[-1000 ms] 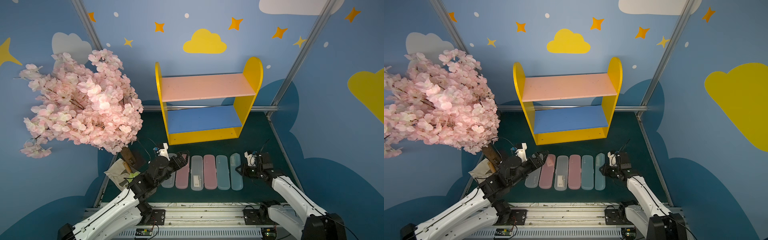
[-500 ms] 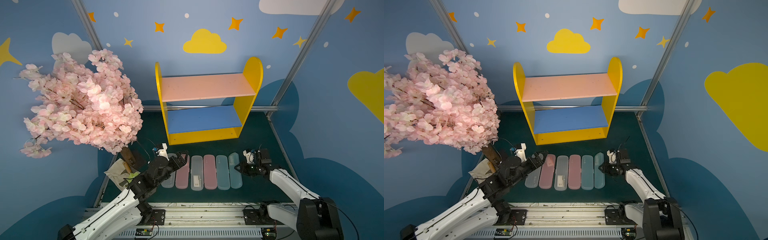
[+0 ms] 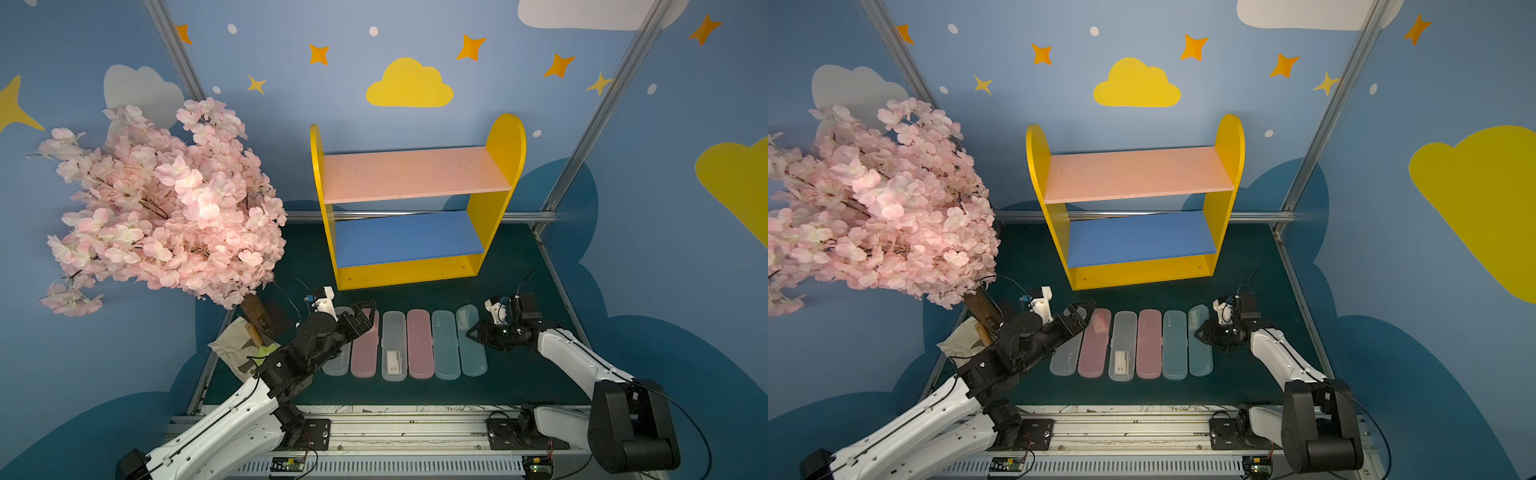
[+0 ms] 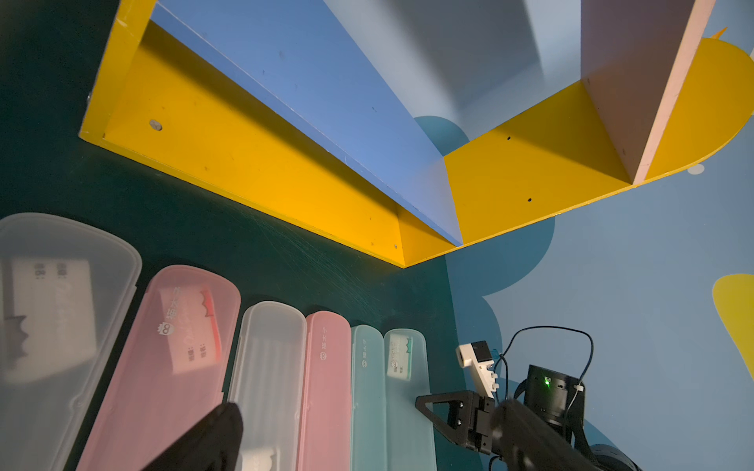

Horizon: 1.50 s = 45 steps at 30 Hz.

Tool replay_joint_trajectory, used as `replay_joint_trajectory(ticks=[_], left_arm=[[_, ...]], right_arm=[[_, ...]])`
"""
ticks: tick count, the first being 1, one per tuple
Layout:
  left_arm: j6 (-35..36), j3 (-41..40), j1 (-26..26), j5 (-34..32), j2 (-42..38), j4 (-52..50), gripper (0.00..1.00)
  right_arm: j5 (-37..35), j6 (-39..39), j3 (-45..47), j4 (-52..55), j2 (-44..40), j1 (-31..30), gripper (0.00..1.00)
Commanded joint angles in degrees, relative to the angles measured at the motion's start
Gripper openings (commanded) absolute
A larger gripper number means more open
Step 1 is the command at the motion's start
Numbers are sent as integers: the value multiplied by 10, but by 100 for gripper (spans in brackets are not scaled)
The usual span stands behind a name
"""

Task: Remove the pencil cases from the shelf
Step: Place the pencil case at the center of the board.

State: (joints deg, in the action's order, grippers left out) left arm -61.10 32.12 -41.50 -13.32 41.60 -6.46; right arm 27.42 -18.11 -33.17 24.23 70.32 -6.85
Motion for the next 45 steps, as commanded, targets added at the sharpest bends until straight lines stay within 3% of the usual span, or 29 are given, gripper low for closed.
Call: replay_joint_trajectory(ticks=[1, 10, 27, 34, 38, 45], left_arm=[[1, -5, 5, 3, 1, 7, 100], [29, -4, 6, -15, 0, -18, 100], [93, -42, 6, -67, -52, -27, 100], [198, -13, 7, -130, -34, -78, 100], [272, 4, 8, -177, -1, -84, 100], [384, -16, 44, -203, 11, -4, 100]], right_arm=[[-18, -3, -22, 31, 10, 4, 57], [-38, -3, -51, 64, 69, 8, 66], [-54, 5, -84, 82, 85, 10, 68], [-78, -2, -84, 95, 31, 9, 76], [-99, -1, -82, 94, -19, 10, 99], [-142, 5, -44, 34, -125, 9, 99]])
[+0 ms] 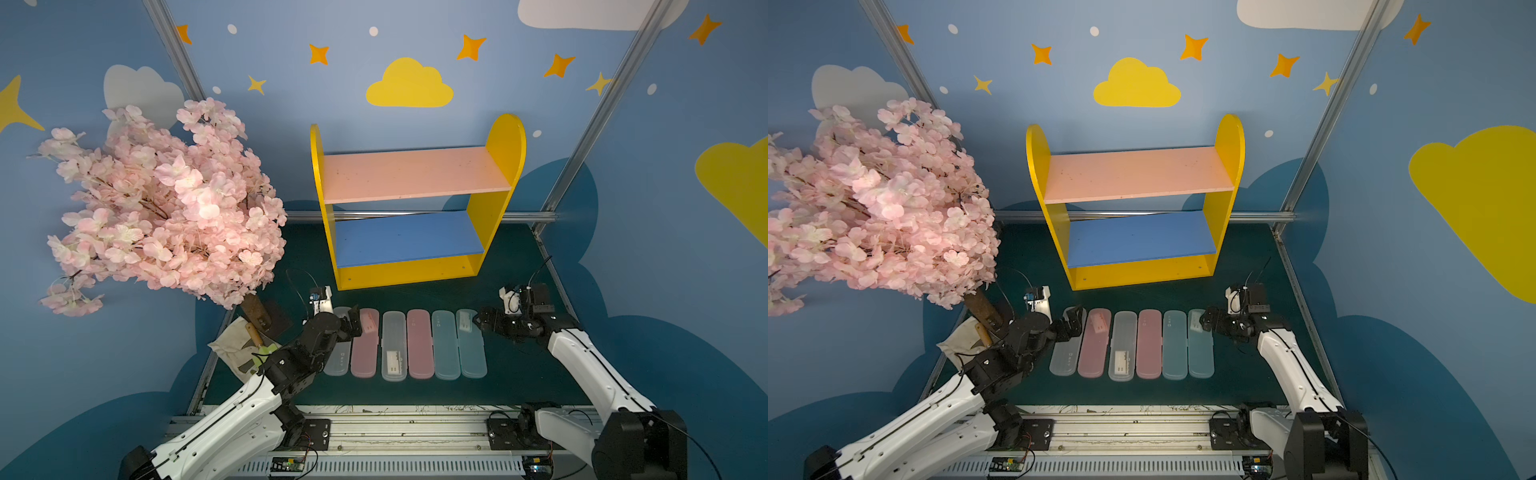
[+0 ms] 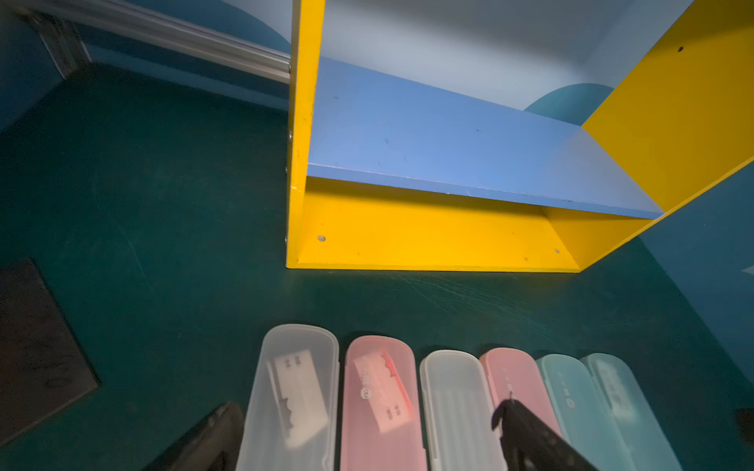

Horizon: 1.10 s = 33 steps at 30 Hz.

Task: Remove the pencil cases from the shelf
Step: Place the pencil case at the center of the board, then reset both arms

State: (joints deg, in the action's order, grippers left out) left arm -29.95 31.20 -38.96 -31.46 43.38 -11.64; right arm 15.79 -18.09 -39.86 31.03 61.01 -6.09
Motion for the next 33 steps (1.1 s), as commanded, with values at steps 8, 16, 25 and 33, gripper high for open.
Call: replay_joint_trajectory(ticks=[8, 16, 25, 33], left_arm=[[155, -87, 185, 97, -24, 201, 100], [210, -130, 310, 153, 19, 304, 100], [280, -145, 364, 247, 201, 491, 100], [305, -136, 396, 314, 378, 619, 100]], right_arm=[[-79, 23, 122, -194, -166, 2, 99], [-137, 85, 170, -290, -222, 2, 99], [-191, 85, 171, -338, -168, 2, 98], [-189, 118, 171, -402, -97, 4, 99]])
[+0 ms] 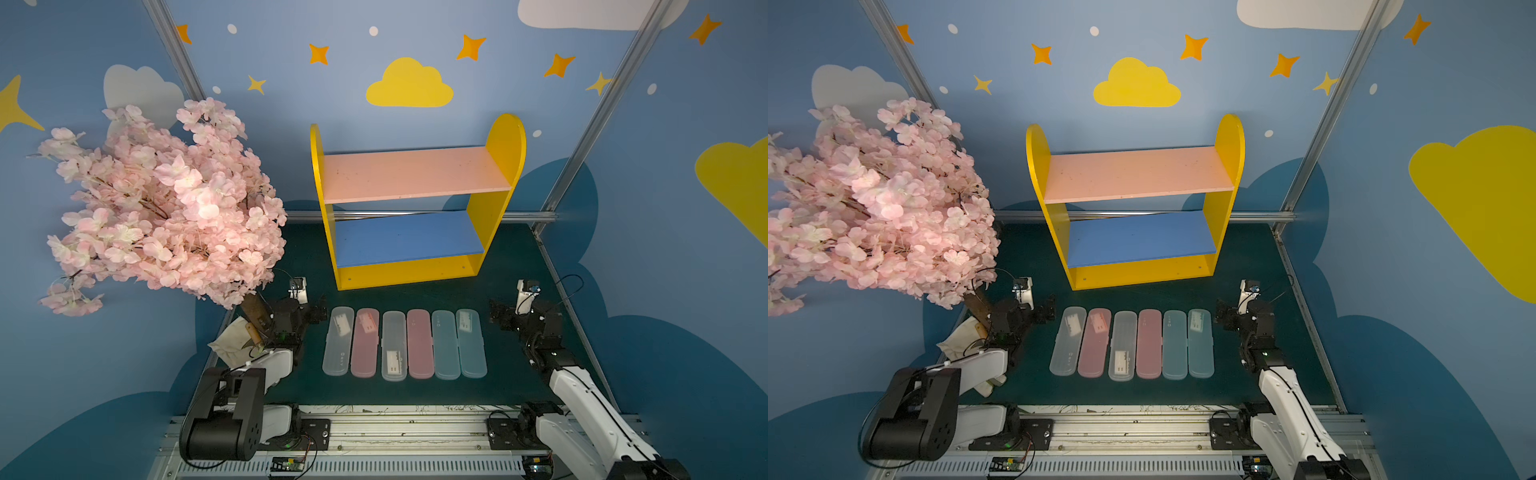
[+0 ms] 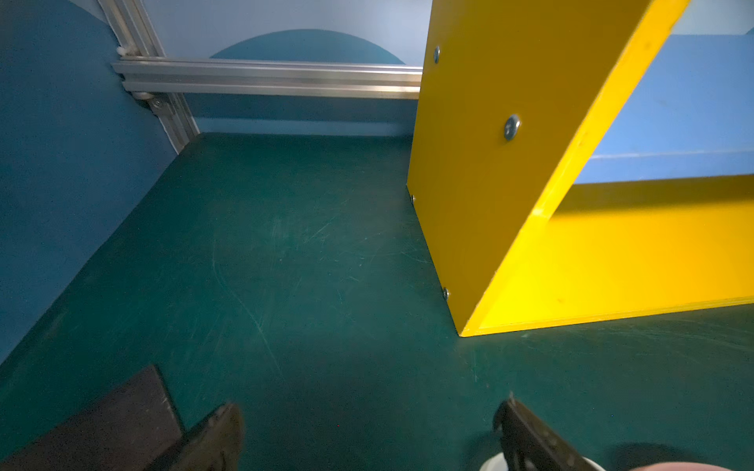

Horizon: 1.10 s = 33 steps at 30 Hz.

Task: Remove the pencil cases from the shelf
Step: Reset both arms

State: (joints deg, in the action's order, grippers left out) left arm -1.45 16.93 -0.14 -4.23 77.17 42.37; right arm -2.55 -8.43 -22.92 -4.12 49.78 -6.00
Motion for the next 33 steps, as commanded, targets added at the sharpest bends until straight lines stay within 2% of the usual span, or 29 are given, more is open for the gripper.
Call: replay_joint_trajectory(ticks=[1, 5, 8, 11, 17, 19, 21, 25, 27, 33], left_arm=[[23, 16, 8, 46, 59, 80, 100], [25, 38, 8, 60, 122, 105, 100], [18, 63, 9, 40, 107, 30, 100], [16, 63, 11, 42, 109, 36, 100], [16, 62, 11, 42, 109, 39, 100], [16, 61, 11, 42, 109, 39, 100], [16, 61, 11, 42, 109, 39, 100], [17, 61, 11, 42, 109, 39, 100], [17, 61, 11, 42, 109, 39, 100], [16, 62, 11, 42, 110, 39, 100]], right_arm=[[-5, 25, 2, -57, 24, 4, 99], [-3, 51, -7, -82, 71, 6, 99], [-3, 75, -18, -98, 108, 13, 99], [-2, 84, -19, -141, 144, 33, 99], [64, 57, -35, -220, 246, 82, 99], [59, 38, -41, -240, 275, 82, 99], [75, 77, -53, -224, 284, 81, 99], [92, 85, -33, -305, 334, 75, 99], [78, 84, -26, -346, 355, 65, 99], [63, 86, -33, -322, 351, 57, 99]])
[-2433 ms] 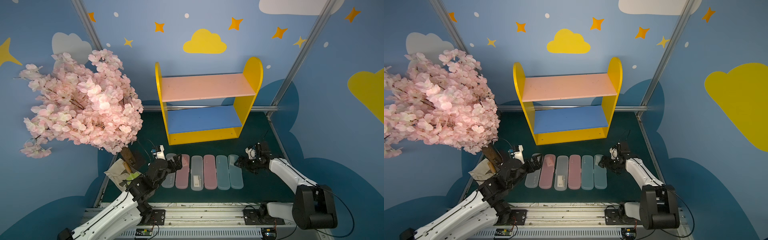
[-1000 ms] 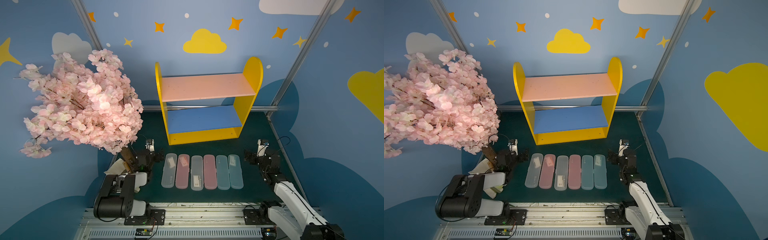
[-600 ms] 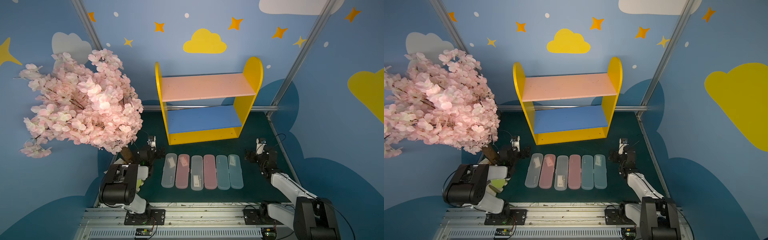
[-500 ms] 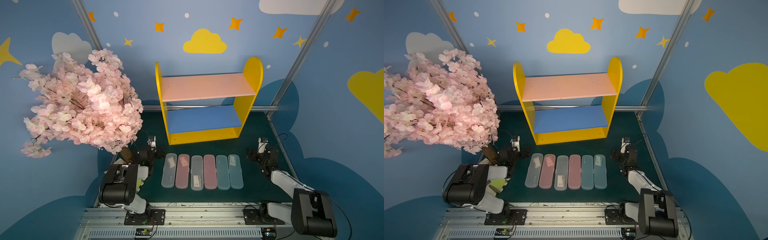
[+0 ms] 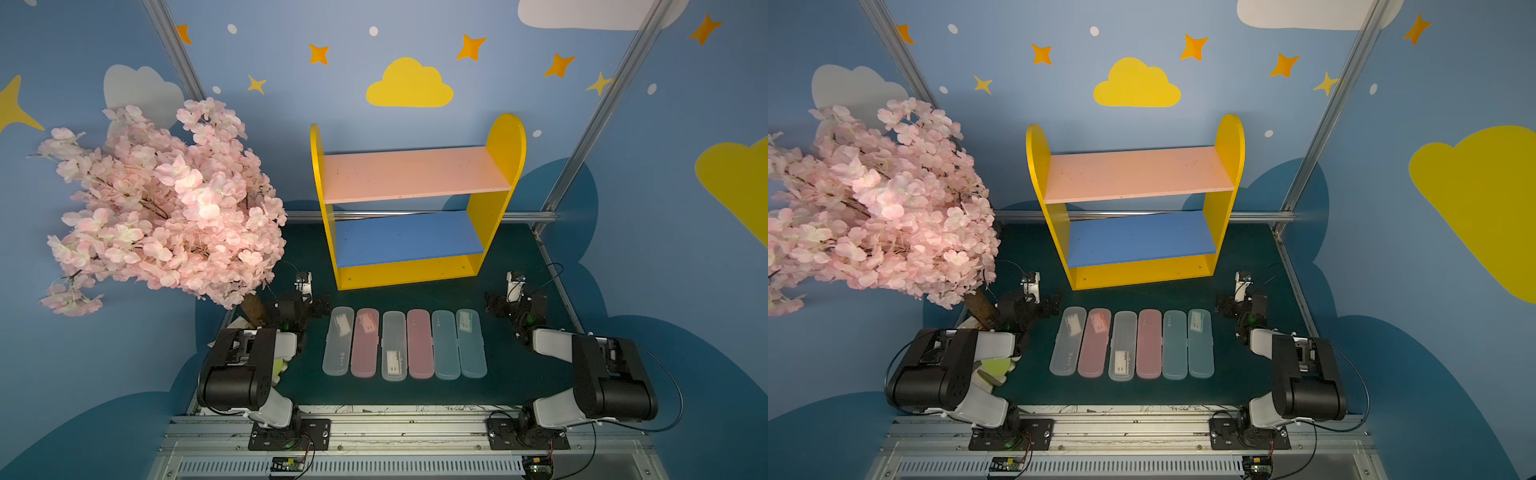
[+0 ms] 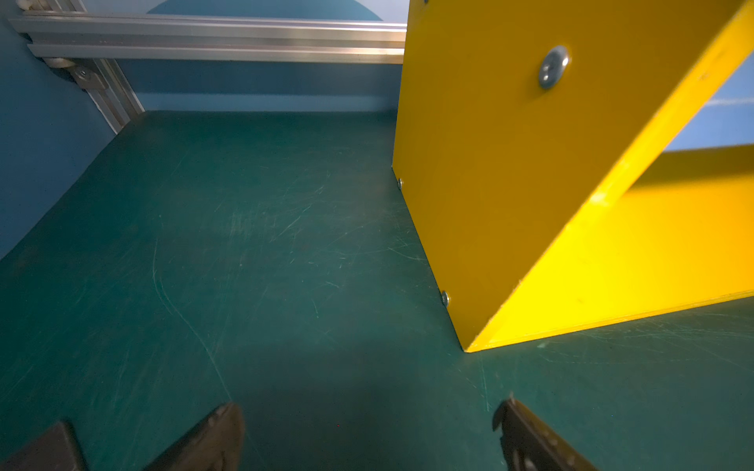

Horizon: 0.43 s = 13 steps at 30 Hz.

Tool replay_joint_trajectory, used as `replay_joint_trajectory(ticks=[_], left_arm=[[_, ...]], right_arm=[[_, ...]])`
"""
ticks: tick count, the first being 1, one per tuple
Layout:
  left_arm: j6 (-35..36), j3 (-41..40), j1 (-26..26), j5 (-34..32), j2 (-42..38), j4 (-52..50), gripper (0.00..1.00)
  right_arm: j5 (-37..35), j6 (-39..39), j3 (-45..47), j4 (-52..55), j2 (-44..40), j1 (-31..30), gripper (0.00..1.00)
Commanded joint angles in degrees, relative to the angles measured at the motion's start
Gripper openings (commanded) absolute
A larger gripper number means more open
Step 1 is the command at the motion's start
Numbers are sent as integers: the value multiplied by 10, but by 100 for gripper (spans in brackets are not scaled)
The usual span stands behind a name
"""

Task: Remove the pencil cases from the shelf
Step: Reset both arms

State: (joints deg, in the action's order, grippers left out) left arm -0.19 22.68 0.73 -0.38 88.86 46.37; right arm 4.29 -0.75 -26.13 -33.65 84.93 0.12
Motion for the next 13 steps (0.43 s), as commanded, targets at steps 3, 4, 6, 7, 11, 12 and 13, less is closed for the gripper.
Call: replay_joint_trajectory(ticks=[3, 4, 6, 7, 11, 12, 13], left_arm=[[4, 4, 2, 4, -8, -1, 100], [4, 4, 2, 4, -8, -1, 100], [4, 4, 2, 4, -8, -1, 100], [4, 4, 2, 4, -8, -1, 100], [3, 8, 5, 6, -5, -8, 100], [4, 5, 4, 6, -7, -3, 100], [4, 3, 3, 6, -7, 0, 100]], right_arm=[[-6, 10, -1, -27, 0, -4, 99], [-7, 11, -1, -27, -1, -5, 99], [-7, 11, -1, -27, -1, -5, 99], [-7, 10, -1, -27, 0, -5, 99], [-7, 11, -1, -28, -1, -5, 99], [-7, 10, 0, -28, 0, -5, 99], [-7, 11, 0, -27, -1, -5, 99]])
